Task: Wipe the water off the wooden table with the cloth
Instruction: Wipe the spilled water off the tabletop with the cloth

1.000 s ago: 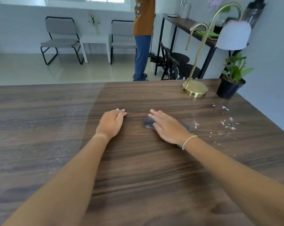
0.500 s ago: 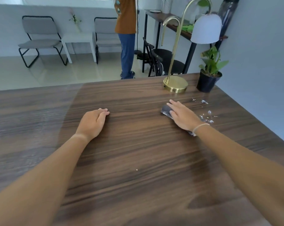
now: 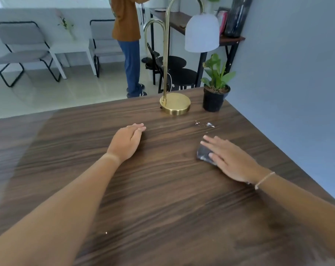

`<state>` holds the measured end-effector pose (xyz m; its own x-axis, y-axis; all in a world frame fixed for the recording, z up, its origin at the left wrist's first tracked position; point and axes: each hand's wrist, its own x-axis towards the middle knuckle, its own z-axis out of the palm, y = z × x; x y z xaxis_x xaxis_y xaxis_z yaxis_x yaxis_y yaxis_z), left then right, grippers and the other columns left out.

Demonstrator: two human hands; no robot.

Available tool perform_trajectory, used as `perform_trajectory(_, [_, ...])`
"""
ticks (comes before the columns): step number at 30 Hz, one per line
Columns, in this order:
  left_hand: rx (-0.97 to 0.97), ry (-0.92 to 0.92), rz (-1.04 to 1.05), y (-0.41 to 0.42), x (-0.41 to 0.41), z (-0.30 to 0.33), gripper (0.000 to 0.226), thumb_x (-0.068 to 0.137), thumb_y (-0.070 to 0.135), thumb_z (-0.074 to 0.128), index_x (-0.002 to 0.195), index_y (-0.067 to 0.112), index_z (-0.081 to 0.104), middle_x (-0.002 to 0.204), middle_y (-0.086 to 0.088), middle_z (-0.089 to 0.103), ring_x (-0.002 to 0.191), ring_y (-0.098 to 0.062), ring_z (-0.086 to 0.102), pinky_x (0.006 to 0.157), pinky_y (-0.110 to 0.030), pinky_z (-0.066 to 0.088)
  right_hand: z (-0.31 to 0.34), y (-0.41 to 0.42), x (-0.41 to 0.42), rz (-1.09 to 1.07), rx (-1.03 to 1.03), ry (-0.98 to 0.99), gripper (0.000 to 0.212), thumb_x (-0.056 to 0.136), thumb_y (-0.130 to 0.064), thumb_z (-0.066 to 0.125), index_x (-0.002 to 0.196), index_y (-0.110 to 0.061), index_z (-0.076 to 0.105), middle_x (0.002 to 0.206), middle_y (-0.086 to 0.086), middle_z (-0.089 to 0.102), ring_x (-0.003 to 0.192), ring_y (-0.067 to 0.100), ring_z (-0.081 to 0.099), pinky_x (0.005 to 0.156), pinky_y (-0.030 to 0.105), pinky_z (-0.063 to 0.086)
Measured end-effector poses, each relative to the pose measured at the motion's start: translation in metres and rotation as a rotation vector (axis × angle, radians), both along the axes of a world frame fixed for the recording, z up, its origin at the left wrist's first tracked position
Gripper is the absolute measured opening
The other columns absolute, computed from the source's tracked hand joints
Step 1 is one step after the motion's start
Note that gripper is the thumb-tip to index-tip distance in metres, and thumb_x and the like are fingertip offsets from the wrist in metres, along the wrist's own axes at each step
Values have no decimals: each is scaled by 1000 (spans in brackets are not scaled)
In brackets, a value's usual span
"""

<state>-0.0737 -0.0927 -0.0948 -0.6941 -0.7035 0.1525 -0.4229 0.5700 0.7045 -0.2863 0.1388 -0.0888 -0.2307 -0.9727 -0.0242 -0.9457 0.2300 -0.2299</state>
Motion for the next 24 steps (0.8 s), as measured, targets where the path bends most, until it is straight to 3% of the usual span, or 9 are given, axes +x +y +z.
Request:
perform_trajectory(3, [-9, -31, -22, 6, -20, -3, 39, 95, 26, 33, 125, 16, 56, 139, 0, 51, 134, -14, 37, 114, -29, 22, -2, -35, -45, -184, -8, -14, 47, 100, -30, 25, 147, -24, 23, 158, -6, 16, 146, 20, 13, 117, 39, 15])
perform_trajectory(6, [-14, -40, -11, 11, -32, -8, 39, 95, 25, 33, 124, 16, 57, 139, 0, 51, 135, -13, 37, 114, -29, 22, -7, -80, -55, -208, -25, -57, 47, 100, -27, 26, 147, -19, 25, 158, -3, 17, 146, 21, 14, 116, 37, 17])
perform_trajectory(10, [-41, -73, 10, 12, -35, -11, 39, 96, 24, 33, 124, 14, 57, 138, 0, 52, 134, -12, 37, 110, -24, 22, -5, -104, -23, -39, -40, -89, 47, 100, -25, 28, 146, -18, 27, 158, -3, 18, 146, 20, 16, 116, 35, 17])
perform_trajectory(15, [-60, -76, 18, 13, -36, -12, 38, 96, 22, 33, 122, 13, 58, 137, -1, 53, 134, -13, 38, 111, -24, 23, -5, -47, -11, 245, -82, -60, 46, 100, -28, 32, 146, -26, 27, 157, -12, 18, 143, 6, 16, 112, 20, 12])
perform_trajectory(21, [-61, -67, 20, 14, -36, -12, 37, 96, 22, 33, 123, 14, 57, 137, 0, 52, 134, -11, 38, 111, -23, 23, -7, -66, -86, -176, -68, -81, 46, 100, -25, 27, 145, -15, 28, 158, 0, 20, 145, 20, 17, 117, 33, 16])
perform_trajectory(24, [-68, -59, 31, 15, -36, -11, 37, 96, 19, 33, 122, 12, 58, 137, -1, 52, 134, -12, 38, 110, -21, 21, -13, -108, -78, -213, -95, -76, 47, 100, -25, 27, 145, -11, 30, 157, 3, 21, 144, 23, 20, 116, 36, 20])
